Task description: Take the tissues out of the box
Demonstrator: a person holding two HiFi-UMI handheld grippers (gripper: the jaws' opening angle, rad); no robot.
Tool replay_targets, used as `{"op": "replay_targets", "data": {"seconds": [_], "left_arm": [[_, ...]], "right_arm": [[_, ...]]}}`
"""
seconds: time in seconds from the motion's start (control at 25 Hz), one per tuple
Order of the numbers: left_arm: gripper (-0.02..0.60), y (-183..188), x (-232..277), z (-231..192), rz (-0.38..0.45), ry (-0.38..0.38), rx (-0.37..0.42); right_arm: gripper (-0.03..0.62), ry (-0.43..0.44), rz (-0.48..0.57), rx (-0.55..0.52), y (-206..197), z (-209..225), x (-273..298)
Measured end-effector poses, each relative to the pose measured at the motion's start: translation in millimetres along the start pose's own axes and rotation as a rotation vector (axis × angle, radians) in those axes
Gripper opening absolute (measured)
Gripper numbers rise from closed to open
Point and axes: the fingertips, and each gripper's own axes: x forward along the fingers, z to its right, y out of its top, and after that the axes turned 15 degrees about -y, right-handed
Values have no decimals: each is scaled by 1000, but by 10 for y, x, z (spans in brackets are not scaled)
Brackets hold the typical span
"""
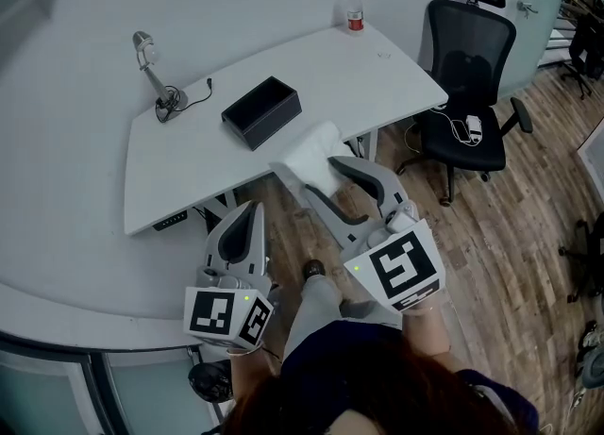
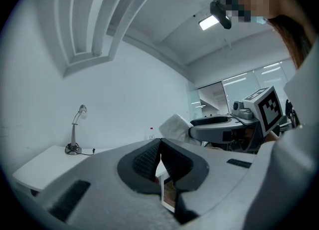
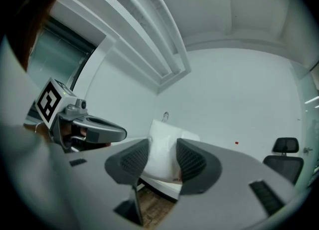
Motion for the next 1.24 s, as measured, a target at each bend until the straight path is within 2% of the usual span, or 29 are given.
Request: {"op": "replay_targets", "data": {"seconds": [1.24], "left_arm": [[21, -8, 107, 41, -16, -21, 16]], "right_arm": [[181, -11, 8, 12, -25, 77, -25]]}}
